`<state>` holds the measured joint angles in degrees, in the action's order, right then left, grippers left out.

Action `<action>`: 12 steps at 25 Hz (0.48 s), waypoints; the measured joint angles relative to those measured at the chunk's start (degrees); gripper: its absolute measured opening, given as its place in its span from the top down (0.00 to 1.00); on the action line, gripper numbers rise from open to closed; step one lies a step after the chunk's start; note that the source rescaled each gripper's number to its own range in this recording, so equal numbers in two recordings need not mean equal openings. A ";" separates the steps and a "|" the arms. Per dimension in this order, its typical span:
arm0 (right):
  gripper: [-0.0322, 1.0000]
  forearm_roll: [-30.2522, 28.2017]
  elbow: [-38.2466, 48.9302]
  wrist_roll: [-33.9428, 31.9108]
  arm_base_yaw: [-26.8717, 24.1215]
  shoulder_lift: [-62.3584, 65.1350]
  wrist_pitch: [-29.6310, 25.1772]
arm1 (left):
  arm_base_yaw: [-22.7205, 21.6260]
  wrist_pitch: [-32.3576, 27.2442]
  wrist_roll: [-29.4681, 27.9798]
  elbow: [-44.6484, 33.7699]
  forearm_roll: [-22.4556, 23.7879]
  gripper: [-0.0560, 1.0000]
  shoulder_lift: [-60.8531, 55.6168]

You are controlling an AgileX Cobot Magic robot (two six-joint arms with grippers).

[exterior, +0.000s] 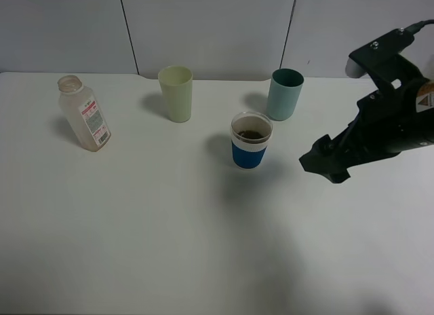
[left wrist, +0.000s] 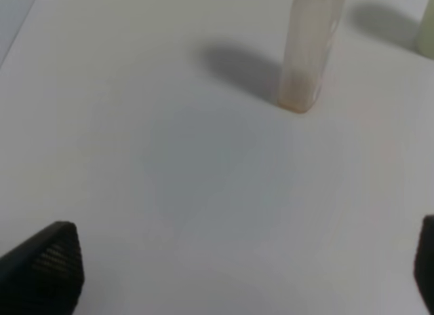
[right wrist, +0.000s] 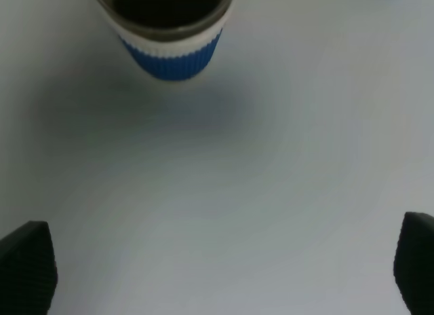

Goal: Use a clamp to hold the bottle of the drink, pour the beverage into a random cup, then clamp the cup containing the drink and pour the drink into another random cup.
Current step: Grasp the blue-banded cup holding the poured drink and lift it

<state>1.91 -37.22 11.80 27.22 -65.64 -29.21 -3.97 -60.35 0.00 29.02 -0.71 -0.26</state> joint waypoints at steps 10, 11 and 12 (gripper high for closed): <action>0.00 -1.91 8.22 -1.02 0.00 -0.96 5.51 | 0.00 0.00 0.00 0.00 0.00 0.01 0.00; 0.00 -2.57 8.30 -1.51 0.00 -0.96 5.68 | 0.00 0.00 0.00 0.00 0.00 0.01 0.00; 0.00 -2.57 8.30 -1.51 0.00 -0.96 5.68 | 0.00 0.00 0.00 0.00 0.00 0.01 0.00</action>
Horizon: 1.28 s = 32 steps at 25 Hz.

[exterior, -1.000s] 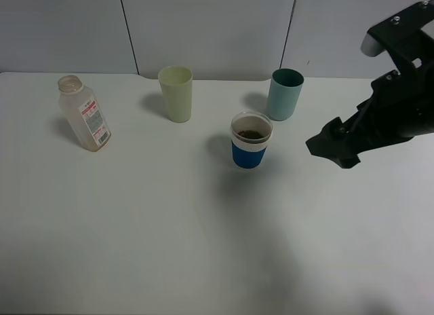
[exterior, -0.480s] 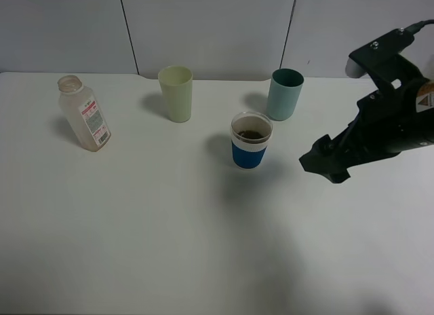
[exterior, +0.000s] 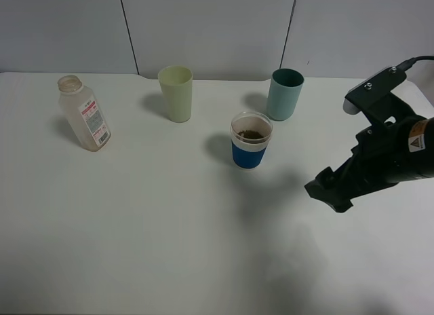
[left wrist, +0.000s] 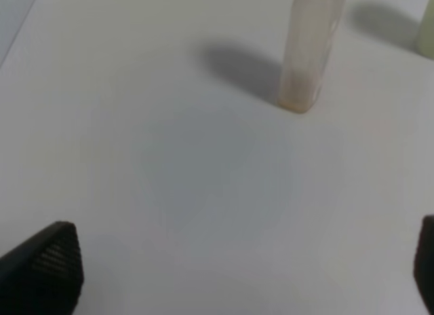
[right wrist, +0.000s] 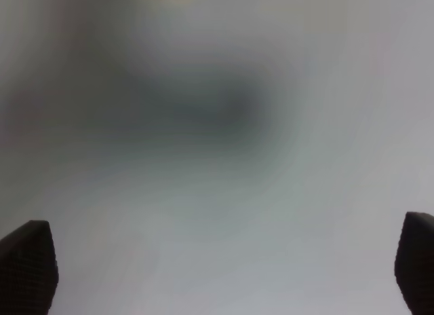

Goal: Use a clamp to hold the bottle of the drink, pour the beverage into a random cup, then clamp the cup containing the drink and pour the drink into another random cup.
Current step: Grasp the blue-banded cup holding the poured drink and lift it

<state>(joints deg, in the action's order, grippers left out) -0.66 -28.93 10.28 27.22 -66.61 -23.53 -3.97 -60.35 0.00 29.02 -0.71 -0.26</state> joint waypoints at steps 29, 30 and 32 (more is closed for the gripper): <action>0.00 0.04 16.78 -1.71 0.00 0.00 36.90 | 0.00 0.00 0.00 0.00 0.00 0.01 0.00; 0.00 0.66 16.93 -1.16 0.00 0.00 37.82 | 0.00 0.00 0.00 0.00 0.00 0.01 0.00; 0.00 2.02 17.38 0.35 0.00 -0.05 39.88 | 0.00 0.00 0.00 0.00 0.00 0.01 0.00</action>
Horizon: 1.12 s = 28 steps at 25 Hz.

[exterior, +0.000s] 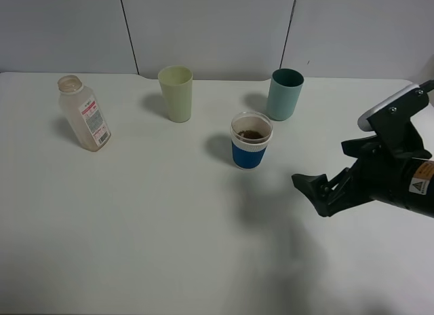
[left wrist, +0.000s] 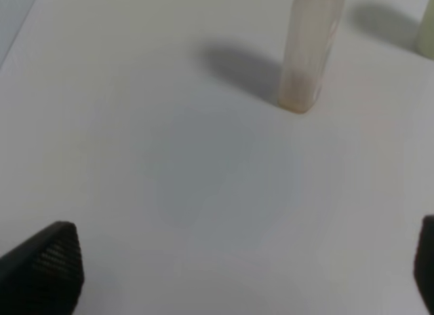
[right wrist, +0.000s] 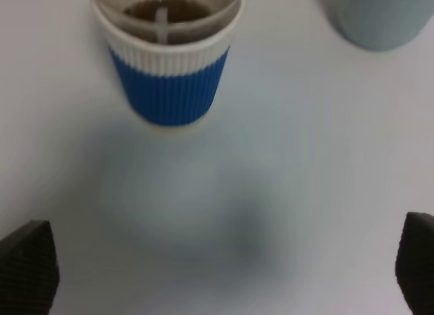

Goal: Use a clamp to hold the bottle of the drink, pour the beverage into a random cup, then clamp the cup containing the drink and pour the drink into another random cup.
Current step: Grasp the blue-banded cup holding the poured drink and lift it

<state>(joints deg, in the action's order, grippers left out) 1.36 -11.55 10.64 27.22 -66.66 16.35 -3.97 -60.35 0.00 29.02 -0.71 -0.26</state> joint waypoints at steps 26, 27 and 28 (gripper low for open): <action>0.00 6.55 0.76 6.20 0.00 -32.55 35.51 | 0.00 0.00 0.00 0.00 0.00 0.01 0.00; 0.00 6.17 0.76 6.20 0.00 -33.82 36.74 | 0.00 0.00 0.00 0.00 0.00 0.01 0.00; 0.00 5.50 0.76 6.20 0.00 -34.73 38.05 | 0.00 0.00 0.00 0.00 0.00 0.01 0.00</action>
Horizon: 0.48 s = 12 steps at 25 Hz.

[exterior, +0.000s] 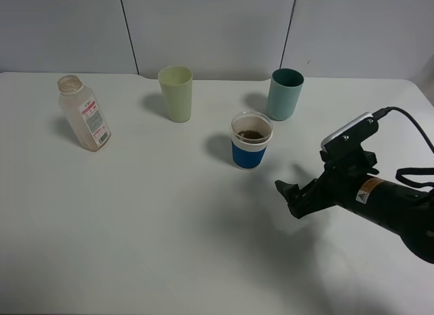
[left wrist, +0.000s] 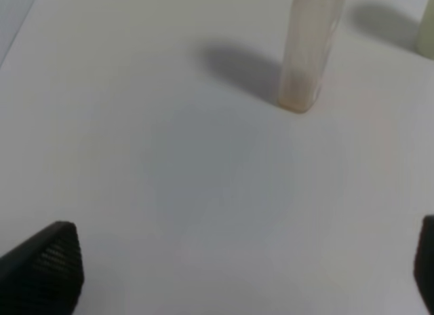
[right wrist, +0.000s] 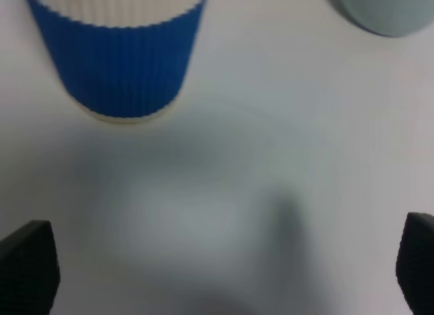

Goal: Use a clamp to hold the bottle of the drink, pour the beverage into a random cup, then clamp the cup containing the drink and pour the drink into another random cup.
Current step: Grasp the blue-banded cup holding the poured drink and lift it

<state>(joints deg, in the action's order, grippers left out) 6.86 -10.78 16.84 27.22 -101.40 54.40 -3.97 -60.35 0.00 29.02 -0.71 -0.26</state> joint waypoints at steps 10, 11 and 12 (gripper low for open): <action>0.00 -2.45 -1.31 0.05 0.00 -5.28 9.15 | 0.00 0.00 0.00 0.00 0.00 0.01 0.00; 0.00 -2.45 -1.97 0.05 0.00 -5.31 9.28 | 0.00 0.00 0.00 0.00 0.00 0.01 0.00; 0.00 -2.45 -2.89 0.05 0.00 -5.35 9.29 | 0.00 0.00 0.00 0.00 0.00 0.01 0.00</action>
<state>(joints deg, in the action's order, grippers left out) 4.42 -13.68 16.88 27.22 -106.75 63.69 -3.97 -60.35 0.00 29.02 -0.71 -0.26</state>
